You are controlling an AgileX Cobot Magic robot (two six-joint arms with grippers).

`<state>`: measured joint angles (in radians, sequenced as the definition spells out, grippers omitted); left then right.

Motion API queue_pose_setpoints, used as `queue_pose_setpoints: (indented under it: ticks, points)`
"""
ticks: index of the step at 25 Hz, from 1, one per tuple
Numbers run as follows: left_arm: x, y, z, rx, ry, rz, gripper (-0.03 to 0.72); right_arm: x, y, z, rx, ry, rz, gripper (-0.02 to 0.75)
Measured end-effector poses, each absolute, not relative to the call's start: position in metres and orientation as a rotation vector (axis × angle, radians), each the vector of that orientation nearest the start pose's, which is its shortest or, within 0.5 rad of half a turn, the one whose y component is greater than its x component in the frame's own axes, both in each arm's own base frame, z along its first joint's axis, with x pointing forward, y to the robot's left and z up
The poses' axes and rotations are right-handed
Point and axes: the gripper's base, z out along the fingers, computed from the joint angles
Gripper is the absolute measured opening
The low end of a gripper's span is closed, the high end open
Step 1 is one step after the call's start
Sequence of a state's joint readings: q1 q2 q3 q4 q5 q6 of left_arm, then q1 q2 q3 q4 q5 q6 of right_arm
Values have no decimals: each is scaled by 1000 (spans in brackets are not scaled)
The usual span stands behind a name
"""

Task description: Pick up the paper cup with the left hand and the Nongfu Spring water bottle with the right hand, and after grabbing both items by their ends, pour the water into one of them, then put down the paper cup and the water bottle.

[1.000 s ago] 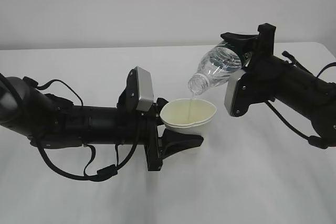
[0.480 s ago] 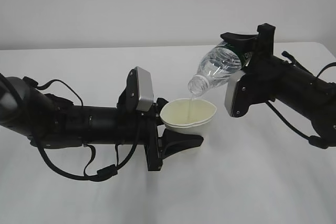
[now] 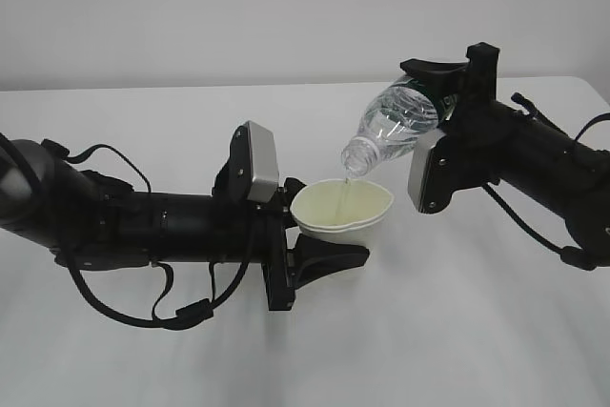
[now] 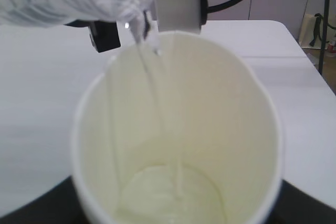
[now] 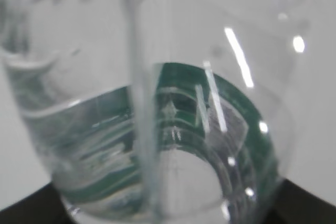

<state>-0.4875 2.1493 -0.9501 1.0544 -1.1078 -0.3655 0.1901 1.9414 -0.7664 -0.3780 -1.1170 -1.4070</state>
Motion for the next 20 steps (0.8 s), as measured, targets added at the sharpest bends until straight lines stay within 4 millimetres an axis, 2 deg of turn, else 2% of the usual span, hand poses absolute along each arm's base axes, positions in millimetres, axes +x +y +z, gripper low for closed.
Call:
queue_pose_setpoints:
  ticks: [20]
  points:
    - [295, -237, 105, 1248, 1415, -968, 413, 348, 97, 160, -1415, 812, -821, 446]
